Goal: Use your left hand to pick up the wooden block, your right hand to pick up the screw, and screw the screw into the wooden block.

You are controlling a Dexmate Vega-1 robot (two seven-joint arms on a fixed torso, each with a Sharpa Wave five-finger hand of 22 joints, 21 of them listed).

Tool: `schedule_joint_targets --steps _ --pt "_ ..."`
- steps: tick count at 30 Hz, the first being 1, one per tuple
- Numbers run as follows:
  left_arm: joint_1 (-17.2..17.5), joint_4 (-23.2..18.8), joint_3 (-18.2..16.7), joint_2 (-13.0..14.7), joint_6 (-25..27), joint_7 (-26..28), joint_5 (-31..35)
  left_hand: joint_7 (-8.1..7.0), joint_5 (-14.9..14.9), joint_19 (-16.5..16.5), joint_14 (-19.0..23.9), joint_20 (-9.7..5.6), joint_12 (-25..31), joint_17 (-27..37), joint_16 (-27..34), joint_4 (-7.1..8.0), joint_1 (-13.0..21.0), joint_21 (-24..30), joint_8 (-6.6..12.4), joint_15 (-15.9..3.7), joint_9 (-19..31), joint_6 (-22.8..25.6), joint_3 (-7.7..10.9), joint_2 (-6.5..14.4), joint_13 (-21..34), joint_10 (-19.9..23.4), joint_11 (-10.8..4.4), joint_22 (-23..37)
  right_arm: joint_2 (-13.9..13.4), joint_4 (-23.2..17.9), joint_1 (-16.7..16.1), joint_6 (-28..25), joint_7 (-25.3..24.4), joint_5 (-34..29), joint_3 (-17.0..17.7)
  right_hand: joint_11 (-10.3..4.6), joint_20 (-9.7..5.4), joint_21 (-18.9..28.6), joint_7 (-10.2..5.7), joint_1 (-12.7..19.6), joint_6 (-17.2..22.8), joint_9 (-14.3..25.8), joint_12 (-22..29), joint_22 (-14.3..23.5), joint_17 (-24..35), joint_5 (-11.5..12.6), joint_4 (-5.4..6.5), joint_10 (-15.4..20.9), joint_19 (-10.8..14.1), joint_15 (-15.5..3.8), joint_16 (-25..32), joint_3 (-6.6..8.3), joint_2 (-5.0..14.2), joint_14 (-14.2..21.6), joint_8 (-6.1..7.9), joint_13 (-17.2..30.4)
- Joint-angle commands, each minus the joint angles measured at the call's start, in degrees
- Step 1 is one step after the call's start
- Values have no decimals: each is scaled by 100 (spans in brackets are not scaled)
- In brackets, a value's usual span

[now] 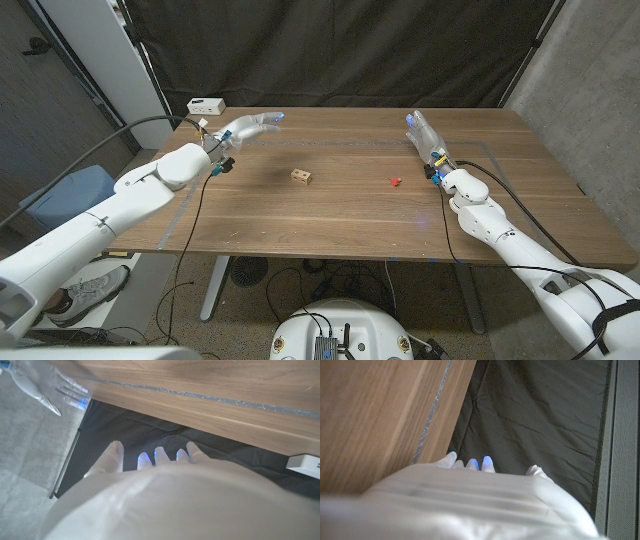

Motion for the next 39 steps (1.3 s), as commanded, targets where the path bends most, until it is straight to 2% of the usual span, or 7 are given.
schedule_joint_targets --steps 1,12,17,25,30,35,39 --pt "-503 -206 261 282 194 -710 728 1 35 23 7 45 51 6 36 -30 164 9 51 -67 12 97 19 -39 30 106 -30 27 64 212 79 96 76 31 9 -24 -73 19 -12 85 40 14 53 18 10 35 -5 27 -19 -13 31 54 -15 -35 30 19" --pt "-862 -446 443 428 420 -1305 1288 132 -31 -128 -103 152 -6 16 14 -35 572 -32 -12 -7 24 -2 -25 -398 61 45 26 24 125 366 111 163 103 61 23 -26 -54 17 -9 85 35 14 52 18 10 34 -12 28 -21 -4 32 61 -20 -33 26 19" --pt "-1005 -571 547 528 424 -1543 1681 362 -7 -214 -180 208 -51 24 17 -15 913 -33 -38 73 38 -117 -101 -730 92 -106 308 26 165 449 141 192 109 64 20 -32 -36 17 -12 81 34 14 50 18 11 32 -15 25 -22 3 32 63 -23 -33 24 19" --pt "-1105 -753 595 638 450 -1899 2080 729 17 -623 -328 380 -45 39 9 22 1384 -86 -51 219 67 -277 -174 -958 200 -340 472 30 214 493 160 229 39 35 14 -10 -16 16 -18 75 2 15 52 18 13 29 -19 33 -21 16 34 65 -32 -29 11 20" --pt "-1161 -1007 690 719 523 -2070 2657 696 9 -934 -480 485 -58 44 5 37 1651 -110 -67 288 80 -439 -185 -978 256 -576 475 29 241 480 145 247 -27 16 10 -3 3 22 -16 82 -29 15 55 17 9 24 -35 44 -3 22 35 66 -49 -21 1 20" --pt "-974 -1276 654 768 696 -1928 3140 618 -14 -1165 -577 537 -36 44 8 56 1813 -121 -76 390 81 -550 -190 -957 281 -647 466 30 236 386 89 224 -123 4 16 14 12 22 -15 92 -36 15 57 16 6 18 -50 51 1 23 33 67 -66 -19 0 20" --pt "-749 -1485 580 777 926 -1707 3484 419 -40 -1357 -487 548 56 40 64 71 1984 -98 -15 462 77 -453 -195 -925 282 -469 352 33 227 306 40 193 -182 3 20 10 22 23 -19 90 -61 15 57 16 4 12 -61 55 6 27 33 59 -91 -15 -7 20"
